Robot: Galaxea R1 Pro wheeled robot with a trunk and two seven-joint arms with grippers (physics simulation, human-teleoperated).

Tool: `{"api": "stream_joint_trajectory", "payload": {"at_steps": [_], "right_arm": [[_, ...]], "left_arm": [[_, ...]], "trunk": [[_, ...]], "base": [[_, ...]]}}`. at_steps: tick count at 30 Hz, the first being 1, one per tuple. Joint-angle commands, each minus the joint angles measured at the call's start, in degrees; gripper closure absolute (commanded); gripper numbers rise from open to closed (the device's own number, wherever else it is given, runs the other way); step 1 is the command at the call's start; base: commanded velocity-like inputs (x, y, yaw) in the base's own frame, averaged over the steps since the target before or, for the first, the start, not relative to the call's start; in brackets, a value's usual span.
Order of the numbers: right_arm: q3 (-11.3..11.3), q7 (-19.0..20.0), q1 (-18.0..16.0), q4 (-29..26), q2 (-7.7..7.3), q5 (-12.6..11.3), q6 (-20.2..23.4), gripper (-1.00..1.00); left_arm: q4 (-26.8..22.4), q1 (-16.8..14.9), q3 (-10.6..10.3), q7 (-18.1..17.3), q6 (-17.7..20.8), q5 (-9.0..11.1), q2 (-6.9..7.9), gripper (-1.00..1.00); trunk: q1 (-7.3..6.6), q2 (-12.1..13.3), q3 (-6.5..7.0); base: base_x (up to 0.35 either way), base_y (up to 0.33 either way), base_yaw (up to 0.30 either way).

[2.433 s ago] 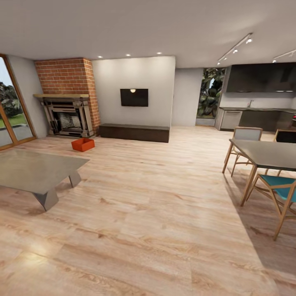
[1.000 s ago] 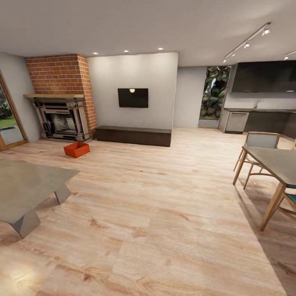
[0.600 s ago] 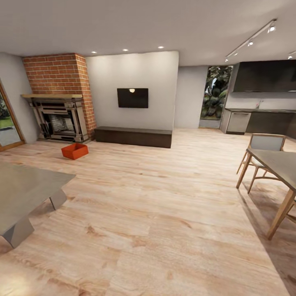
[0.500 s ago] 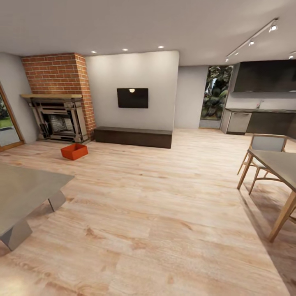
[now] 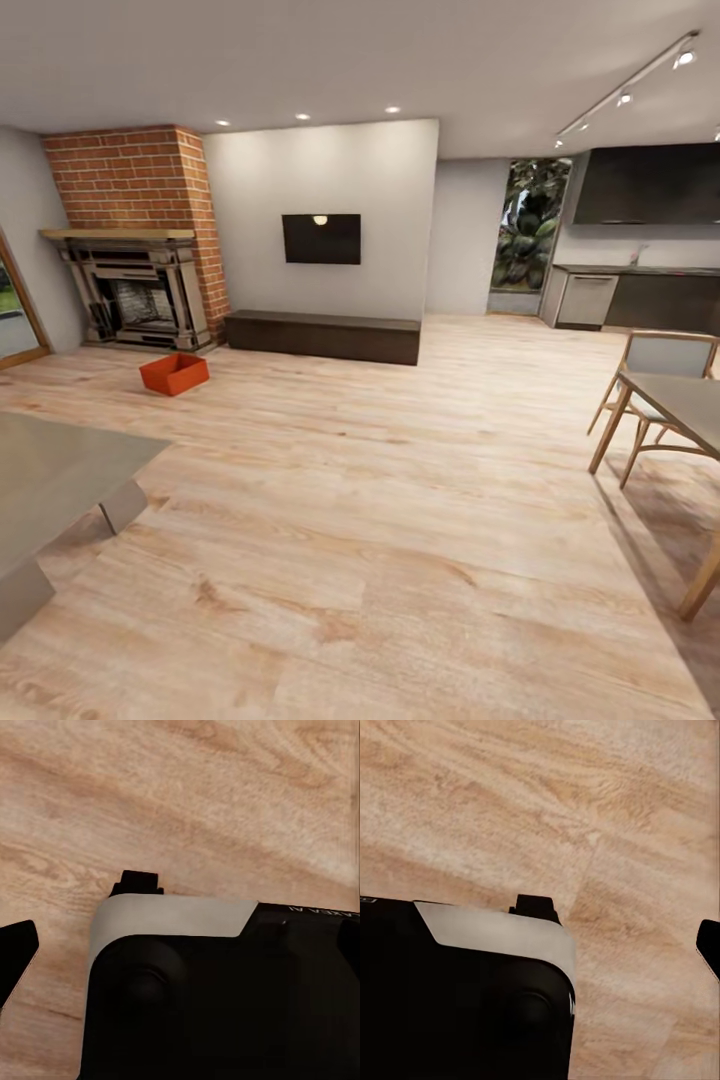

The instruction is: Move the two storage containers from the living room to the garage. In the garage, place one container on the floor and stack the other container on top of it (either order is fine).

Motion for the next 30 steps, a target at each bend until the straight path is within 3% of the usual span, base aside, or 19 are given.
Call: {"api": "stream_joint_trajectory", "payload": {"at_steps": [1,30], "right_arm": [[0.48,-0.06,-0.05,0.17,0.05,-0.51,-0.31,-1.00],[0.48,-0.06,-0.04,0.17,0.05,-0.51,-0.36,-1.00]], "left_arm": [[0.08,-0.04,-0.01,-0.30,-0.15,0.52,0.02,-1.00],[0.08,-0.04,-0.01,-0.32,-0.15,0.52,0.02,-1.00]], "trunk": [[0.03,-0.03,-0.06],[0.03,-0.03,-0.06]], "base": [[0.319,0.000,0.000],[0.319,0.000,0.000]]}}
